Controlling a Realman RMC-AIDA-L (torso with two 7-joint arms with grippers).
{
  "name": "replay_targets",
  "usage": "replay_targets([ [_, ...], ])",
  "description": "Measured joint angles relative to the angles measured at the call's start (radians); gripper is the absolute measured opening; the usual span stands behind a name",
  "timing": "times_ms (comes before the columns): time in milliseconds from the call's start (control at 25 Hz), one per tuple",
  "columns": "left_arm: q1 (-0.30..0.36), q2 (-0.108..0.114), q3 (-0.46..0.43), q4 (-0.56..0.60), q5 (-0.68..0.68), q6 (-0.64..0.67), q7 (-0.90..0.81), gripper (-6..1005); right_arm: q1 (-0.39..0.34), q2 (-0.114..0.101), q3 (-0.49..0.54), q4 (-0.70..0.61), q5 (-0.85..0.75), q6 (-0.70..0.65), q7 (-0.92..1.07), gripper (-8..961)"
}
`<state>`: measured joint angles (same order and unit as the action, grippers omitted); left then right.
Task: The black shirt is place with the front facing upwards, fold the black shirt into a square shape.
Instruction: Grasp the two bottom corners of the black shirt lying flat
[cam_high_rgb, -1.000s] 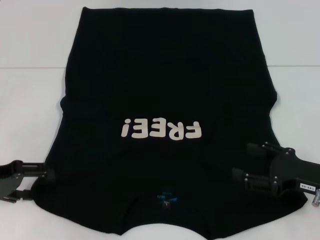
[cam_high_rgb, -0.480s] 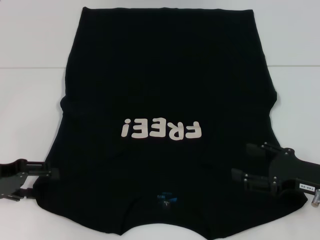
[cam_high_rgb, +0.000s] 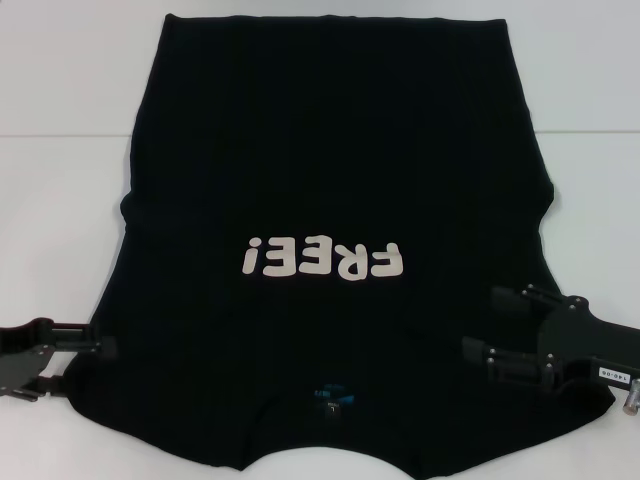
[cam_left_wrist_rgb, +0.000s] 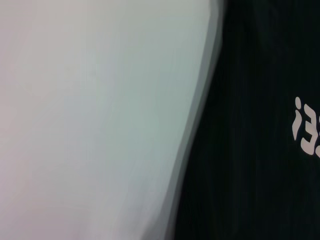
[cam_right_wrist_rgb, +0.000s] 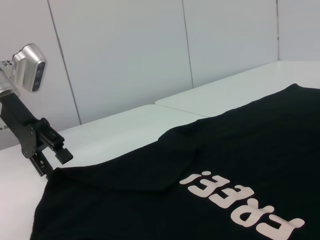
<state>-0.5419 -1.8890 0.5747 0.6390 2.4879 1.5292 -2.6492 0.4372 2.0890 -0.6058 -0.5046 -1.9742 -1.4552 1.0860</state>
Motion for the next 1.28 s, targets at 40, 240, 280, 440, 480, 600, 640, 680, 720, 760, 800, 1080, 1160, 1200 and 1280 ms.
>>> replay_targets([
  [40, 0.000, 0.000, 0.001, 0.000, 0.000, -0.002, 0.000, 850, 0.000, 0.000, 0.000, 0.000, 0.000, 0.000, 0.000, 900],
  [240, -0.002, 0.000, 0.003, 0.001, 0.000, -0.005, 0.004, 845, 0.000, 0.000, 0.000, -0.001, 0.000, -0.003, 0.000, 900],
  [280, -0.003, 0.000, 0.009, 0.001, 0.000, -0.005, 0.005, 844, 0.000, 0.000, 0.000, -0.002, 0.000, -0.005, 0.000, 900],
  [440, -0.008, -0.001, 0.036, 0.001, 0.000, -0.007, 0.006, 841, -0.001, 0.000, 0.000, -0.006, 0.000, -0.011, 0.001, 899],
  [480, -0.009, -0.001, 0.042, 0.002, 0.000, -0.007, 0.006, 840, -0.001, 0.000, 0.000, -0.006, 0.000, -0.014, 0.002, 899],
  [600, -0.011, -0.002, 0.070, 0.011, 0.000, -0.014, 0.005, 837, -0.001, 0.000, 0.000, -0.008, 0.000, -0.017, 0.004, 899],
  [640, -0.012, -0.004, 0.078, 0.015, 0.000, -0.017, 0.005, 837, -0.002, 0.000, 0.000, -0.009, 0.000, -0.017, 0.004, 899],
  [680, -0.012, -0.006, 0.081, 0.020, 0.000, -0.021, 0.005, 836, -0.002, 0.000, 0.000, -0.009, 0.000, -0.017, 0.004, 899],
  [720, -0.012, -0.009, 0.083, 0.024, 0.000, -0.023, 0.005, 835, -0.002, 0.000, 0.000, -0.009, 0.000, -0.018, 0.004, 899],
  [760, -0.011, -0.011, 0.086, 0.028, 0.000, -0.025, 0.006, 834, -0.002, 0.000, 0.000, -0.009, 0.000, -0.019, 0.004, 899],
  [800, -0.011, -0.012, 0.089, 0.030, 0.000, -0.025, 0.006, 762, -0.002, 0.000, 0.000, -0.009, 0.000, -0.020, 0.004, 899],
  [1080, -0.011, -0.015, 0.104, 0.042, 0.000, -0.026, 0.007, 494, -0.002, -0.001, 0.011, -0.009, 0.000, -0.024, 0.003, 900],
  [1160, -0.011, -0.015, 0.106, 0.042, 0.000, -0.026, 0.008, 444, -0.002, -0.001, 0.011, -0.009, 0.000, -0.025, 0.003, 900],
  [1200, -0.010, -0.015, 0.106, 0.042, 0.000, -0.027, 0.008, 419, -0.002, -0.001, 0.011, -0.009, 0.000, -0.026, 0.003, 900],
  [1280, -0.010, -0.015, 0.107, 0.043, 0.000, -0.027, 0.008, 370, -0.002, -0.001, 0.011, -0.009, 0.000, -0.027, 0.003, 900],
])
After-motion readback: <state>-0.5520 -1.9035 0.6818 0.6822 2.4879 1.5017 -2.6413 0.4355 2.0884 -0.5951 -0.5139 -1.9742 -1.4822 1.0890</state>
